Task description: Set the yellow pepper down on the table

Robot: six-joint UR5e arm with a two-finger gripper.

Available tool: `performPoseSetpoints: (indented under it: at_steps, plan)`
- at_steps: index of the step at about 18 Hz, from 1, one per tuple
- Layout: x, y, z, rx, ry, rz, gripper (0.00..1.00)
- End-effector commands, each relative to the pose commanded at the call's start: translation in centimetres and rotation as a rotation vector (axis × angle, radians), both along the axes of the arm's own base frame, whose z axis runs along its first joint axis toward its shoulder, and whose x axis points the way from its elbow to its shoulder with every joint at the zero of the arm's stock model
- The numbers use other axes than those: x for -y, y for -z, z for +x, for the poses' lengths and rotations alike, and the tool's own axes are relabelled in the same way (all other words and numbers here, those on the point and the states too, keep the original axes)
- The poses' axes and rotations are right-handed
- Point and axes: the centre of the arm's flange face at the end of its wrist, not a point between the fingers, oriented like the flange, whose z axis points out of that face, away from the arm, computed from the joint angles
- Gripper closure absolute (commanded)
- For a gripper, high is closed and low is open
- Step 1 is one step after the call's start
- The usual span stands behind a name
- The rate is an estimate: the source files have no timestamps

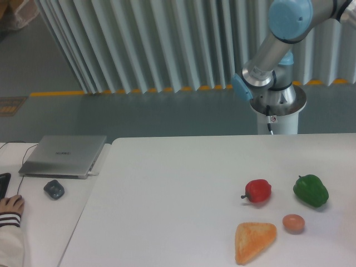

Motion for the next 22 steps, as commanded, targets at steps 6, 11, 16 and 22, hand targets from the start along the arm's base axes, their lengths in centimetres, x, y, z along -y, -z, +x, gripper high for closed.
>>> performPoseSetpoints:
  at_steps: [6,11,16,22]
  plan:
    - [1.1,0.4,-0.9,-0.001,-0.016,-0.001,0.0]
    - [1.2,0.4,-1.0,-0.001,-0.017,-0.001,0.0]
    - [1.1,1.2,-1.3,0.007,-0.023,-0.001,0.0]
    - [1.2,1.4,-1.5,0.006,-0.026,-0.002,0.0]
